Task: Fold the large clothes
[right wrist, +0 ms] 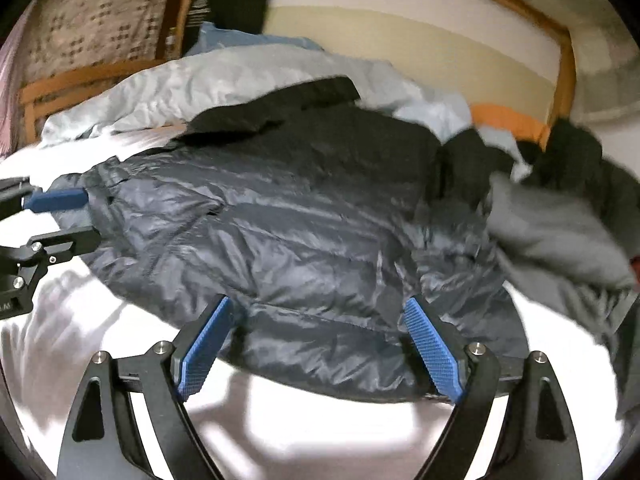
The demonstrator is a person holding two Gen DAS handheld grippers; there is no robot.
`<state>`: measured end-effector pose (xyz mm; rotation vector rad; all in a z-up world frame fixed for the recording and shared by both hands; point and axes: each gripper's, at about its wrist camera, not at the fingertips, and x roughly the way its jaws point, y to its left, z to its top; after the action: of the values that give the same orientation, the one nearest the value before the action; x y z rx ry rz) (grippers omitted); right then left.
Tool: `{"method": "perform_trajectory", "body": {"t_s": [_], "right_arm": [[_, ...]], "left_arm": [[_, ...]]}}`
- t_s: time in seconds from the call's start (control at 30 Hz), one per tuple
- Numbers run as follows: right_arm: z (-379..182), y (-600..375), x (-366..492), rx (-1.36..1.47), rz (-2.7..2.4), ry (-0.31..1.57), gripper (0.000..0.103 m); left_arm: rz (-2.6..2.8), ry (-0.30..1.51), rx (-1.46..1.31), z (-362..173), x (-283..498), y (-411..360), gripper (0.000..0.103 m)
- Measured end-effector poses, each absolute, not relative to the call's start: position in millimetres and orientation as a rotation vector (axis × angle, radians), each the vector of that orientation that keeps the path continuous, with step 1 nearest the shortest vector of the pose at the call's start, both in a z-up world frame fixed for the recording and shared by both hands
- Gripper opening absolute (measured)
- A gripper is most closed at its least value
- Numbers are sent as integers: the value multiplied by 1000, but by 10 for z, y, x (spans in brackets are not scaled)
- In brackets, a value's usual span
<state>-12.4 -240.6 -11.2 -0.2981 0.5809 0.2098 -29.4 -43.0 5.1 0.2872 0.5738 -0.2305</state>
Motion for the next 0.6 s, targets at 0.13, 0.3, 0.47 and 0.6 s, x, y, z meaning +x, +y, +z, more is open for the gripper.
{"method": "perform_trajectory", "body": {"t_s": [0.13, 0.3, 0.47, 0.6], "right_arm": [[-126, -2314, -366, -381, 220, 577, 89], [-296, -2213, -517, -576, 113, 543, 89], [-313, -2457, -296, -529, 15, 626, 89], [-384, -2688, -142, -501, -24, 667, 89]], "left_arm": [[-132, 654, 377, -105, -272, -236, 56], [-22, 714, 504, -384, -147, -109, 66], [30, 709, 460, -442, -17, 54, 71], [65, 698, 462, -502, 111, 150, 71]]}}
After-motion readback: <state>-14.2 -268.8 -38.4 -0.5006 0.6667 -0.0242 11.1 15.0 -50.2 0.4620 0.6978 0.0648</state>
